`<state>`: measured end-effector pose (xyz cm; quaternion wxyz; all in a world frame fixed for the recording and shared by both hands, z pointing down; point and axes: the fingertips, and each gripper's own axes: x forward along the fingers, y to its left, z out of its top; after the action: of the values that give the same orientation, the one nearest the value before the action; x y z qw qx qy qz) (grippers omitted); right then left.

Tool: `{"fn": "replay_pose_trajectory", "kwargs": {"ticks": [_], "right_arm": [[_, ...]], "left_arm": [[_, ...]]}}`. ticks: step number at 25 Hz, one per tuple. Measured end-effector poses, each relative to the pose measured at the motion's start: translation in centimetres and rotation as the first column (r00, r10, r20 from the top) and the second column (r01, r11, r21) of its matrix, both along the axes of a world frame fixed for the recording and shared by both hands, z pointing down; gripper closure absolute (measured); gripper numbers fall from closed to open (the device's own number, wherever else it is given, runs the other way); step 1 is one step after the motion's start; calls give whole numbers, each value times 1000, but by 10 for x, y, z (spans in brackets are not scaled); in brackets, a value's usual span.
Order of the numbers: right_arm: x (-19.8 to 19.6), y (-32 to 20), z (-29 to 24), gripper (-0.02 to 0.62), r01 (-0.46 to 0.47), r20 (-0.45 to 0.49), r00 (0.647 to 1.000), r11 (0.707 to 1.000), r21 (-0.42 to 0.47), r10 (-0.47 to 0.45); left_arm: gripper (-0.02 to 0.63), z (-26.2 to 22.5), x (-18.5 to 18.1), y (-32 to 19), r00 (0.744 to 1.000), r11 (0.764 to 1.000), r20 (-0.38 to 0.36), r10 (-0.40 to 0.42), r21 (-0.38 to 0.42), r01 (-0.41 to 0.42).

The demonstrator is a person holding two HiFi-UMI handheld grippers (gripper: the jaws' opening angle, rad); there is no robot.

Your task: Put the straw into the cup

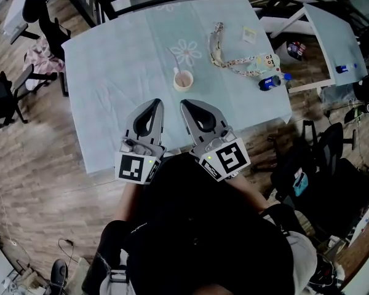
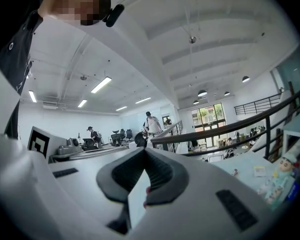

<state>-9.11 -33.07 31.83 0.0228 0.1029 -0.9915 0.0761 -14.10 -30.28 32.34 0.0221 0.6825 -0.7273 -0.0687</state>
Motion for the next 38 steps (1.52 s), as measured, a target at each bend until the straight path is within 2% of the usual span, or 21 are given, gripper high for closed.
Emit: {"fn": "replay_pose_trajectory", "kwargs": {"ticks": [4, 6, 10, 16, 21, 28, 38], "right_arm": [[-5, 5, -9, 588, -1, 21, 1000, 1000, 21, 1], [-10, 9, -13, 588, -1, 28, 1000, 999, 37, 0], [-16, 19, -20, 588, 12, 39, 999, 999, 51, -14], [-29, 39, -26, 588, 71, 48, 996, 994, 79, -75], [-35, 47, -23, 588, 102, 30, 994, 990, 99, -105], [-34, 48, -24, 588, 96, 29, 995, 990, 103, -100], [-31, 47, -20, 588, 84, 18, 996, 991, 104, -87]], "left_arm": [[592, -18, 6, 5, 999, 1000, 46, 19, 24, -20], [592, -22, 4, 12, 999, 1000, 48, 14, 23, -15], [592, -33, -3, 24, 999, 997, 34, -4, 76, 2], [592, -36, -12, 32, 999, 997, 33, -35, 75, 32], [592, -38, -14, 37, 999, 996, 30, -27, 82, 25], [592, -35, -11, 36, 1000, 996, 9, -10, 86, 9], [592, -29, -9, 34, 1000, 998, 20, 8, 66, -9]]}}
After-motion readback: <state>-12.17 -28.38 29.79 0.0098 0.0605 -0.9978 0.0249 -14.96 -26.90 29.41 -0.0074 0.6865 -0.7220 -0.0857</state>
